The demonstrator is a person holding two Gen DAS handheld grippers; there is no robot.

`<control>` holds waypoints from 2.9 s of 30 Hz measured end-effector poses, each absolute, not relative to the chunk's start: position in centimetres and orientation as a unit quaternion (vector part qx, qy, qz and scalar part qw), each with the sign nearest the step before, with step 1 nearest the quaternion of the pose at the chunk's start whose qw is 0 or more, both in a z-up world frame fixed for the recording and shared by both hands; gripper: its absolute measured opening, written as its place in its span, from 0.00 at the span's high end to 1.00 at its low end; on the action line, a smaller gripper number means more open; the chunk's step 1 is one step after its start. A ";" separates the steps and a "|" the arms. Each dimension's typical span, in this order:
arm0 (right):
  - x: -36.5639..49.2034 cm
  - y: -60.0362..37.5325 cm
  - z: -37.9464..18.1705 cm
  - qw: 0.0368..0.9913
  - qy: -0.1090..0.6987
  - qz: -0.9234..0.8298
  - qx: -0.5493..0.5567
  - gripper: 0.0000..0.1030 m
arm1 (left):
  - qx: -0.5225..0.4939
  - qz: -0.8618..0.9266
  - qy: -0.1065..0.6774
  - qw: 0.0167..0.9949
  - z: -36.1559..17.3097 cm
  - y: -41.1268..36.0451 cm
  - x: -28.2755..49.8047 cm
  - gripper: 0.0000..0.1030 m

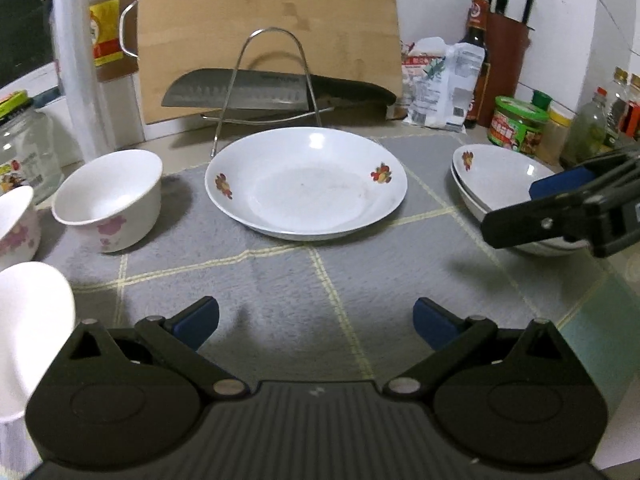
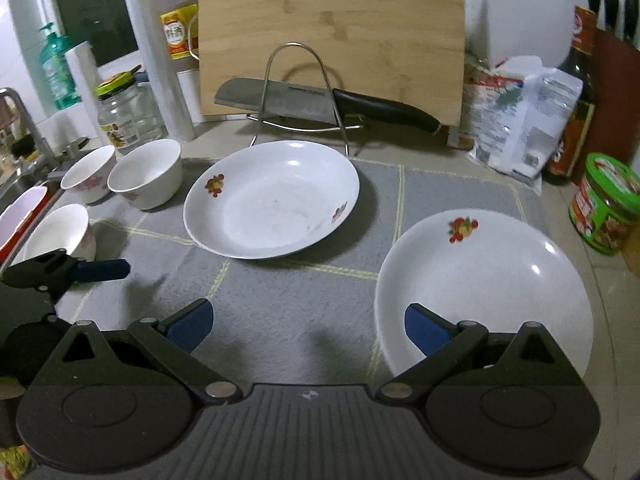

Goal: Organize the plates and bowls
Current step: 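Move the right gripper to the rim of the stained white plate, then grasp the stained plate rim with the right gripper and lift, then carry the held plate with the right gripper toward the plate stack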

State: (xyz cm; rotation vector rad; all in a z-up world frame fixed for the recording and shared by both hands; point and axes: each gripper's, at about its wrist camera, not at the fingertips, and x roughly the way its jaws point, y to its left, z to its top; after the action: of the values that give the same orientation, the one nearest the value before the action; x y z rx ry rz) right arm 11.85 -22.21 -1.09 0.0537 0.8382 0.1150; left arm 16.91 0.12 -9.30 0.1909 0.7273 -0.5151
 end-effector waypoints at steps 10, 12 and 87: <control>10.9 -21.3 -0.8 0.908 0.417 0.033 0.009 0.00 | 0.088 -0.271 0.362 0.888 -10.8 -0.4 19.0 0.01; 11.4 -21.6 -0.7 0.909 0.415 0.038 0.002 0.00 | 0.092 -0.268 0.363 0.888 -11.1 -1.0 19.4 0.01; 35.1 -22.0 -6.2 0.824 0.504 0.257 -0.026 0.00 | 0.115 -0.278 0.344 0.890 -11.9 -2.7 24.9 0.01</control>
State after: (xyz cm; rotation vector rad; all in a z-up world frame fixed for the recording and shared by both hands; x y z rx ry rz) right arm 35.09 -21.97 -6.20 -0.0543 1.0719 0.5466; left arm 24.94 -2.68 -11.87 0.2383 0.7140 -0.5771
